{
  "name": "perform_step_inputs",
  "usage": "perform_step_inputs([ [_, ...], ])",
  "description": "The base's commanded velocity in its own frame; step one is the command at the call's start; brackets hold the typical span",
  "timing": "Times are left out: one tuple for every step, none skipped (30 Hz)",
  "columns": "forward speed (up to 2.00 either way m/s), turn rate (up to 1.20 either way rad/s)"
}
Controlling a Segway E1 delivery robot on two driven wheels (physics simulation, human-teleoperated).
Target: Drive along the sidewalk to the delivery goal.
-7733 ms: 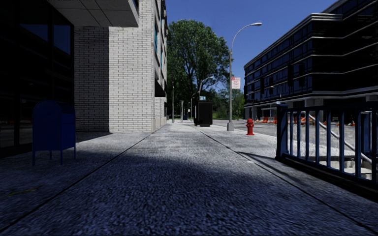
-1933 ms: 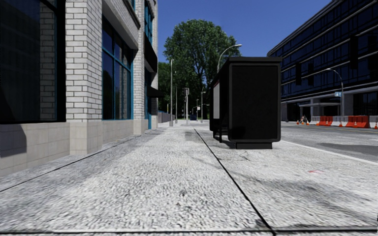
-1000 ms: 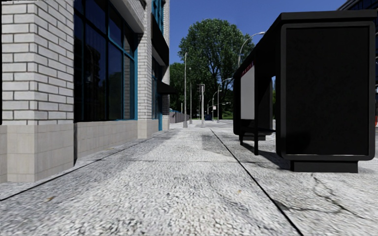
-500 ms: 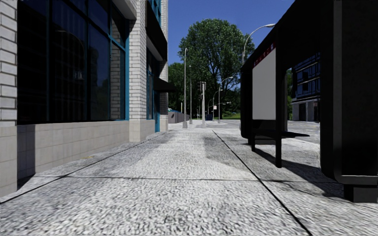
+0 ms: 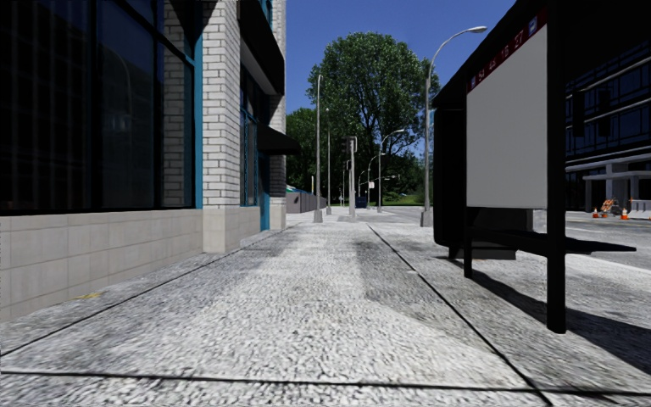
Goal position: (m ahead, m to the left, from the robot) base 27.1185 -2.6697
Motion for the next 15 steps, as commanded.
perform_step_inputs([
  [2.00,0.00],
  [2.00,0.00],
  [2.00,0.00],
  [2.00,0.00],
  [2.00,0.00],
  [2.00,0.00],
  [2.00,0.00],
  [2.00,0.00],
  [2.00,0.00],
  [2.00,0.00],
  [2.00,0.00],
  [2.00,0.00],
  [2.00,0.00],
  [2.00,0.00],
  [2.00,0.00],
])
